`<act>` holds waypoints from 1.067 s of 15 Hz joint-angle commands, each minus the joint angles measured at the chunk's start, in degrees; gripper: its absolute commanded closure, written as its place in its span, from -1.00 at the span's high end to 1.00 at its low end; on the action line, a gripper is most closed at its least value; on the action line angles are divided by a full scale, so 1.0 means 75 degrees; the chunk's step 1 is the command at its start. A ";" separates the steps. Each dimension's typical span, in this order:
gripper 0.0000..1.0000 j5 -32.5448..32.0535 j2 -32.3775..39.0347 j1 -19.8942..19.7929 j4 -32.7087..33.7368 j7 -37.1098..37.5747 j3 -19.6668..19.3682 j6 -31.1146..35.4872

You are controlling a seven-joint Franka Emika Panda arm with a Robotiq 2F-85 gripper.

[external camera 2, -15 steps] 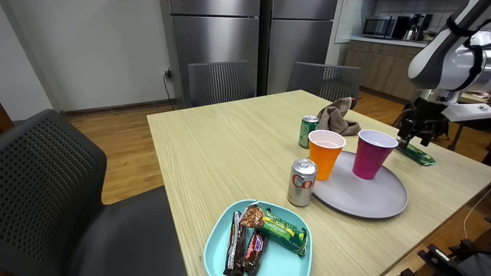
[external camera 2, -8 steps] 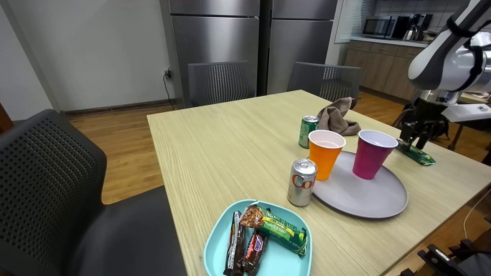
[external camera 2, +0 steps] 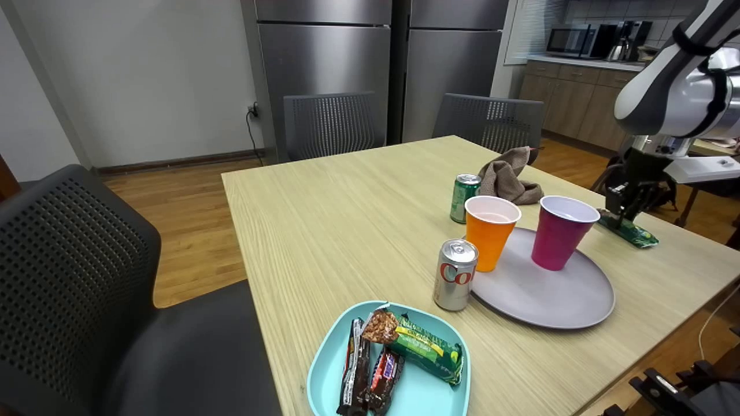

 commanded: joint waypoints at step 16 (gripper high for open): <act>-0.83 -0.0333 -0.2601 -0.0093 -0.1456 -0.0095 0.0250 -0.0214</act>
